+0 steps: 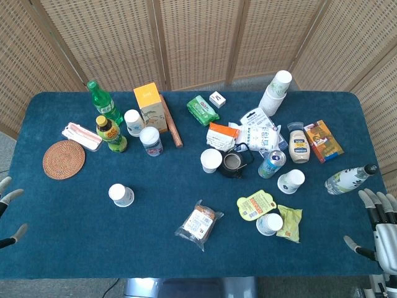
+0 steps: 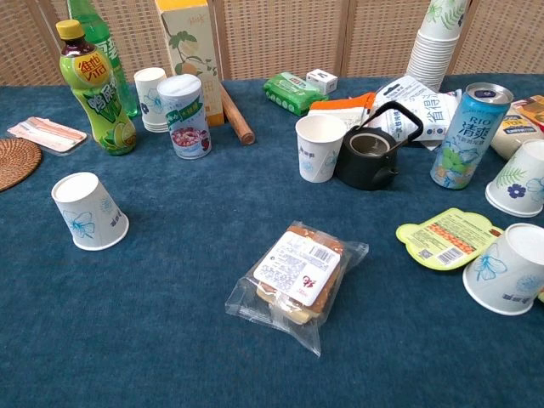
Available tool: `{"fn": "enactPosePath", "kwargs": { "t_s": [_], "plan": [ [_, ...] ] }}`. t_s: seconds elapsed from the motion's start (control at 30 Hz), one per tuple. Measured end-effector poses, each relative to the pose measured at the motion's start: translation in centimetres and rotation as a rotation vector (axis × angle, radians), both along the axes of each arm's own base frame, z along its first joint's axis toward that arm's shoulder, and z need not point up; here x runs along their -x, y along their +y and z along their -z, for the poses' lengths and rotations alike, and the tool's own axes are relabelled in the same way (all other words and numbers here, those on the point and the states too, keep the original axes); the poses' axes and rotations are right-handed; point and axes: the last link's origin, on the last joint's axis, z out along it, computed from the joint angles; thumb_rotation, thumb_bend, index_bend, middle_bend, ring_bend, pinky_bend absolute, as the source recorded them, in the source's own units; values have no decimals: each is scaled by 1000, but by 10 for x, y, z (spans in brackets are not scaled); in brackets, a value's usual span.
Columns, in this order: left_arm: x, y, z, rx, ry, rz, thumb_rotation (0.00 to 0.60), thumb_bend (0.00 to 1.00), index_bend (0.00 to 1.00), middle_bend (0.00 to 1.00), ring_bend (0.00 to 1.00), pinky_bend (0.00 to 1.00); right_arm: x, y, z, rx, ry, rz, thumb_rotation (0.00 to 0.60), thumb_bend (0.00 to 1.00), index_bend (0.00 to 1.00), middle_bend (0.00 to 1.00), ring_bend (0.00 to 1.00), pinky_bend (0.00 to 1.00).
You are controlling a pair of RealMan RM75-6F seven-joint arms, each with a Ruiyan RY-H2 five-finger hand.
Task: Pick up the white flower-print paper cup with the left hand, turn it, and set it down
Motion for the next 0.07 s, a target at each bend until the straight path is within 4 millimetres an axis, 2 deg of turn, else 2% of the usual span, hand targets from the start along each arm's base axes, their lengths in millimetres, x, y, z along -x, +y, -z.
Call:
{"fn": "enactPosePath", "kwargs": {
  "t_s": [0.07],
  "plan": [
    [1, 1, 0, 4, -2, -3, 600, 352, 174, 0, 0, 0, -1, 0, 2, -5, 4, -2, 600, 95, 0, 0, 0, 68]
  ]
}}
